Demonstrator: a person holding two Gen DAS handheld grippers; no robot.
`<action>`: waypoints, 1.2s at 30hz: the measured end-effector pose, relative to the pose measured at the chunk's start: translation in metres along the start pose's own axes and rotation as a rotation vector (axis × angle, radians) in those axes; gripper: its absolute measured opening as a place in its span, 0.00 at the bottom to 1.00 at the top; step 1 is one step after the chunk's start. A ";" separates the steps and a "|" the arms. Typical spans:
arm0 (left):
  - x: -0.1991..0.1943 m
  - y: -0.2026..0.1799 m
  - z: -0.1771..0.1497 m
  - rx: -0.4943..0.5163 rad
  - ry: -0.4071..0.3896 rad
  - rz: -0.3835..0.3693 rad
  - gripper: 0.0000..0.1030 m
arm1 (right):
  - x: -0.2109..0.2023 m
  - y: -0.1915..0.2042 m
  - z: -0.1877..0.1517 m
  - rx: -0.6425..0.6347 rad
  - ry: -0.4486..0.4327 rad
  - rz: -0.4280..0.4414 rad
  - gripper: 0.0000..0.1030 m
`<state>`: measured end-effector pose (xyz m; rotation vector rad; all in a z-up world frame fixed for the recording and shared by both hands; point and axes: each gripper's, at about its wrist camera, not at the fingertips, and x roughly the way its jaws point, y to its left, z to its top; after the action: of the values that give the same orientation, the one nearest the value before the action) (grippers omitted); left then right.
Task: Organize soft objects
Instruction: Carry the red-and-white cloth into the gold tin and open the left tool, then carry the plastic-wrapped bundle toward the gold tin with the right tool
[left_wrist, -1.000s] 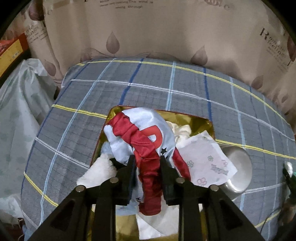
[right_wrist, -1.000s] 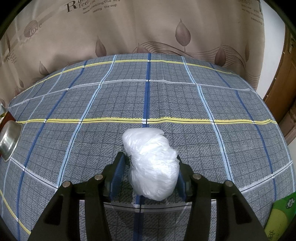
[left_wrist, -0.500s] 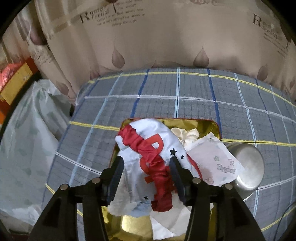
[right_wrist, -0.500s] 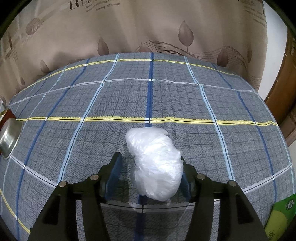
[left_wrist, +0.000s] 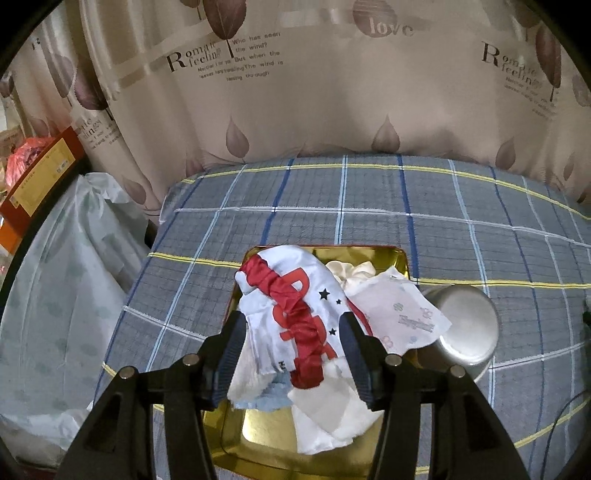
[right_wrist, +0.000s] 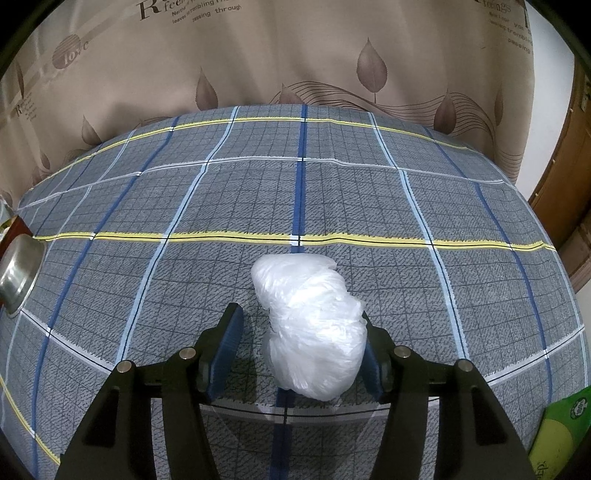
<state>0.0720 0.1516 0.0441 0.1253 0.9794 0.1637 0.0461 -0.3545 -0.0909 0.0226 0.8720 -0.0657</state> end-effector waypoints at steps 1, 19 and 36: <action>-0.002 0.001 -0.001 -0.004 -0.002 -0.003 0.52 | 0.000 -0.001 0.000 0.000 0.000 0.001 0.53; -0.032 0.051 -0.052 -0.140 -0.044 0.022 0.52 | 0.000 0.004 0.001 -0.015 0.012 0.009 0.62; 0.001 0.085 -0.066 -0.226 -0.038 0.063 0.52 | 0.002 0.004 0.008 0.008 0.029 0.019 0.67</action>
<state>0.0102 0.2376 0.0223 -0.0479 0.9135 0.3271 0.0538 -0.3505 -0.0871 0.0389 0.9001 -0.0515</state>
